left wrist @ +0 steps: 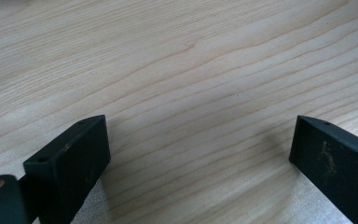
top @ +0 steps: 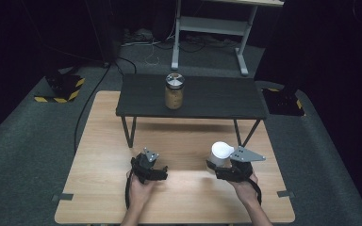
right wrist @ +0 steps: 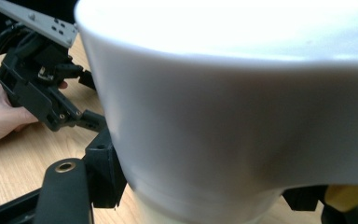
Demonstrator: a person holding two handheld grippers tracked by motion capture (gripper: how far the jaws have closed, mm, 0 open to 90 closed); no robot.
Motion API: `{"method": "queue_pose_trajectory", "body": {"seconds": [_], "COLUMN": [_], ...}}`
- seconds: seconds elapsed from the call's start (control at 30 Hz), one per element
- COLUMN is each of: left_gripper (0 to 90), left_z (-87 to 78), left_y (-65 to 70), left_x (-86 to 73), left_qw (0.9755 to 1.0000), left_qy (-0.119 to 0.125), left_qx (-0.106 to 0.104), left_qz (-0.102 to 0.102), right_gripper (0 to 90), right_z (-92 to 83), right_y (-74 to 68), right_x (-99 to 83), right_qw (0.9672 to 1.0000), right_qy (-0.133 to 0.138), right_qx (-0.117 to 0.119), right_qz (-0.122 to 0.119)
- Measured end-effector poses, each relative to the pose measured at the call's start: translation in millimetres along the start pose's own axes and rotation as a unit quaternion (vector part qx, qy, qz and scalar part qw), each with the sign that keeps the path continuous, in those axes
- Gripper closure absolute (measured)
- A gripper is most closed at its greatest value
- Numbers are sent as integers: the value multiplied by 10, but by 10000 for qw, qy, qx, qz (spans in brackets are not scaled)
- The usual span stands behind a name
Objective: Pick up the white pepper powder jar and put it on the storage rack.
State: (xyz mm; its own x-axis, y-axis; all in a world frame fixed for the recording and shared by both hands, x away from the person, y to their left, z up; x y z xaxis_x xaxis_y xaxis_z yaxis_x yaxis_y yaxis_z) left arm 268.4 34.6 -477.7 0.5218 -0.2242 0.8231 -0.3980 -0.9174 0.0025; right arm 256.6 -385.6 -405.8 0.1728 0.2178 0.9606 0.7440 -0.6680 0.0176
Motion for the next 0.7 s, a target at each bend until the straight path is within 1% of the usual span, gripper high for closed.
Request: {"method": "queue_pose_trajectory", "body": {"seconds": [0.17, 0.33, 0.37, 0.43, 0.57, 0.6, 0.7], "left_gripper": [50, 50, 50, 50, 50, 50, 50], "left_z": [0, 0, 0, 0, 0, 0, 0], "left_y": [1, 1, 1, 1, 1, 1, 1], "left_x": [0, 0, 0, 0, 0, 0, 1], "left_qw": [10000, 10000, 10000, 10000, 10000, 10000, 10000], "left_qy": [-2, -2, -2, -1, -2, -2, -3], "left_qx": [2, 1, 1, 2, 2, 2, 1], "left_qz": [-3, 2, 2, 3, 3, 3, 4], "right_gripper": [304, 304, 304, 304, 304, 304, 304], "right_z": [-20, -42, -42, -59, -75, -75, -81], "right_y": [64, 107, 107, 148, 188, 188, 227], "right_x": [119, 258, 258, 333, 440, 440, 562], "right_qw": [10000, 10000, 10000, 9999, 9998, 9998, 9997], "right_qy": [55, 92, 92, 144, 203, 203, 238], "right_qx": [46, 36, 36, 72, 74, 74, 92], "right_qz": [59, 3, 3, 55, 43, 43, 19]}}
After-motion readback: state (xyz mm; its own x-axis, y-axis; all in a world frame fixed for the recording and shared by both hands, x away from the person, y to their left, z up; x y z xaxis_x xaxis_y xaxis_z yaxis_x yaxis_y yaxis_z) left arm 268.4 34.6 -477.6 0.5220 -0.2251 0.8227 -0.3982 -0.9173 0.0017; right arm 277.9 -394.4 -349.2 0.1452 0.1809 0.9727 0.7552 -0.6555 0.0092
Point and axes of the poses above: each handheld gripper's, and its own axes: z roughly forward along the jaws, x roughly out of its top, y roughly to its right, the point moved 4 cm from there along z, roughly forward along the jaws, and after that the axes turned 9 degrees about y, right-handed, at the moved point
